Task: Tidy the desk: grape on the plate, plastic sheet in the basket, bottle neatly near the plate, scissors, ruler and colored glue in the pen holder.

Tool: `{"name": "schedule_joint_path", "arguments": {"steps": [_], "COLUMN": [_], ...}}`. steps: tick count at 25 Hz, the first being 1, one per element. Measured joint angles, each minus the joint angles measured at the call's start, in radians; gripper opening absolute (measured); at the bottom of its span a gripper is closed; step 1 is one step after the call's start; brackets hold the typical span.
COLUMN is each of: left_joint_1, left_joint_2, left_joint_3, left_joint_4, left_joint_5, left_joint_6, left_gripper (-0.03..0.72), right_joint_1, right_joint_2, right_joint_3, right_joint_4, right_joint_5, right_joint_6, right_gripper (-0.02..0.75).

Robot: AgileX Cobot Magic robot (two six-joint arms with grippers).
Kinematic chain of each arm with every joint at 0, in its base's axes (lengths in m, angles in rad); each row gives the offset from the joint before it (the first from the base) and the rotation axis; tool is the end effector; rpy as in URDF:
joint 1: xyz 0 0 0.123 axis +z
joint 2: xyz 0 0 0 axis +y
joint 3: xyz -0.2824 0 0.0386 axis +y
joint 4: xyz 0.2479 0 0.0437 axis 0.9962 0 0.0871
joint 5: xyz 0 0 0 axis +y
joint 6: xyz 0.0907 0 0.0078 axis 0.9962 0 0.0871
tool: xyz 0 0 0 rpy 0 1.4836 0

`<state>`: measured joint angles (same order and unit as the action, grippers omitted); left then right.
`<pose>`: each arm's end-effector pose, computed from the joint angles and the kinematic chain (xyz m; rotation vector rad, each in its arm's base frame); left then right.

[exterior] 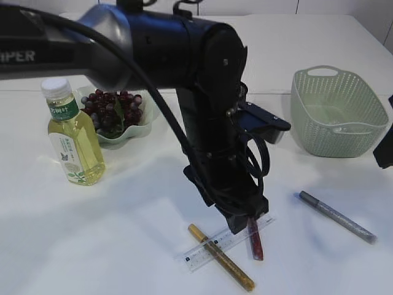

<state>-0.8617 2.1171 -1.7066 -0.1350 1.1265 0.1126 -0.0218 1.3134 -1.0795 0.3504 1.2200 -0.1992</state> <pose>0.2752 -0.3378 0.1957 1.3657 2.7441 -0.2470 0.2364 0.0242 0.3069 -0.1288 2.8650 0.4588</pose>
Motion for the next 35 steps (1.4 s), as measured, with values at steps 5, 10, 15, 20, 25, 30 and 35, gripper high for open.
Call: {"name": "schedule_joint_path", "arguments": {"steps": [5,10,15,20,25,30,35], "left_joint_1": [0.0,0.0,-0.002,-0.005,-0.012,-0.02,-0.02], "left_joint_2": [0.063,0.102,0.148,0.184,0.212,0.217,0.237], "left_joint_3": [0.0,-0.009,-0.066,-0.098,-0.1,-0.1,-0.102], "left_joint_4": [0.024,0.039,0.039,0.032,0.023,0.045,0.059], "left_joint_5": [-0.008,-0.027,-0.034,-0.018,-0.012,-0.021,-0.029], "left_joint_6": [0.0,0.0,0.0,0.005,0.018,0.02,0.021], "left_gripper": [0.474,0.475,0.475,0.475,0.475,0.475,0.475], "right_joint_1": [0.0,0.0,0.0,0.0,0.0,0.0,0.0], "right_joint_2": [0.0,0.0,0.0,0.0,0.0,0.0,0.0], "right_joint_3": [0.0,0.0,0.0,0.0,0.0,0.0,0.0], "right_joint_4": [0.055,0.061,0.061,0.061,0.061,0.061,0.061], "right_joint_5": [0.0,0.0,0.0,0.0,0.0,0.0,0.0], "right_joint_6": [-0.029,-0.045,-0.047,-0.051,-0.054,-0.063,-0.069], "right_gripper": [0.323,0.323,0.323,0.323,0.323,0.323,0.323]}}
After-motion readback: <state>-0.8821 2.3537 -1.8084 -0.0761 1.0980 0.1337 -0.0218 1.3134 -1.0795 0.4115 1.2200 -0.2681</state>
